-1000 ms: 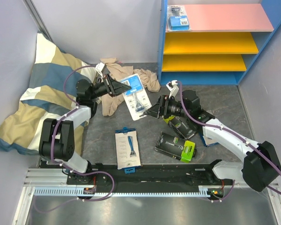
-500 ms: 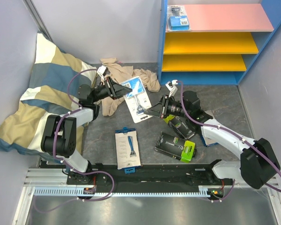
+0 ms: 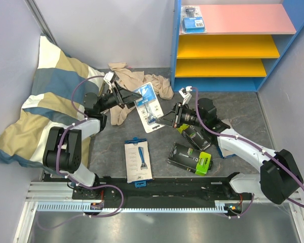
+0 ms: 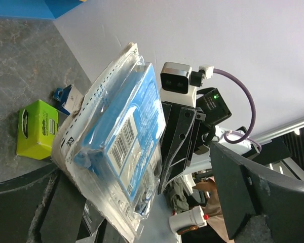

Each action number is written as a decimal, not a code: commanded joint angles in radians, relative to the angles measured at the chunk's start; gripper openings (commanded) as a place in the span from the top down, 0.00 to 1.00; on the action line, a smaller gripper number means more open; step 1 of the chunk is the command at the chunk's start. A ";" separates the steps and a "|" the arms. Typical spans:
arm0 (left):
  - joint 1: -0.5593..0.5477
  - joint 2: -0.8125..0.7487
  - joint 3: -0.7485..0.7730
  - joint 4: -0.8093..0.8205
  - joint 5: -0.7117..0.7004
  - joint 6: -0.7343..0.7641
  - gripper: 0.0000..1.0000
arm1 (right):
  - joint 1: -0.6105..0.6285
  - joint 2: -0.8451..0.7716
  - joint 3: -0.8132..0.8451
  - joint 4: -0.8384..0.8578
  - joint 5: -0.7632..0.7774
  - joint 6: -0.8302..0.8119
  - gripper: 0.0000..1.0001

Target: Place and organize the shaving razors onto the shelf

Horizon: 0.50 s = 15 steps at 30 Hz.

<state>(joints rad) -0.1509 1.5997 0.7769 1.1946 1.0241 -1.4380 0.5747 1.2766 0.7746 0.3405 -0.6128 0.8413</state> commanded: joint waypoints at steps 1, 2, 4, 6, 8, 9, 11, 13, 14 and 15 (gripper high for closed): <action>0.027 -0.081 -0.010 -0.103 0.005 0.112 0.00 | -0.006 -0.031 0.023 0.038 0.001 -0.014 0.93; 0.040 -0.111 -0.019 -0.140 -0.004 0.135 0.00 | -0.007 -0.031 0.031 0.031 -0.001 -0.016 0.93; 0.054 -0.153 -0.021 -0.296 -0.019 0.230 0.00 | -0.010 -0.033 0.037 0.026 -0.002 -0.019 0.93; 0.068 -0.222 -0.002 -0.457 -0.061 0.377 0.00 | -0.012 -0.036 0.048 0.011 -0.002 -0.025 0.93; 0.070 -0.315 0.065 -0.854 -0.201 0.635 0.00 | -0.015 -0.040 0.067 -0.020 -0.001 -0.040 0.93; 0.070 -0.340 0.080 -0.956 -0.255 0.692 0.00 | -0.018 -0.043 0.072 -0.030 -0.001 -0.047 0.92; 0.071 -0.394 0.125 -1.188 -0.457 0.821 0.00 | -0.019 -0.046 0.089 -0.050 0.002 -0.059 0.92; 0.070 -0.414 0.148 -1.321 -0.617 0.904 0.00 | -0.022 -0.040 0.112 -0.069 0.002 -0.064 0.92; 0.070 -0.422 0.151 -1.346 -0.649 0.922 0.00 | -0.024 -0.037 0.123 -0.075 -0.001 -0.070 0.92; 0.070 -0.434 0.153 -1.363 -0.674 0.935 0.00 | -0.026 -0.033 0.143 -0.083 -0.004 -0.073 0.92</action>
<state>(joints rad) -0.0845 1.2179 0.8772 0.1787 0.6426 -0.7731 0.5575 1.2648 0.8227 0.2535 -0.6128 0.8082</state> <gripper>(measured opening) 0.997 0.176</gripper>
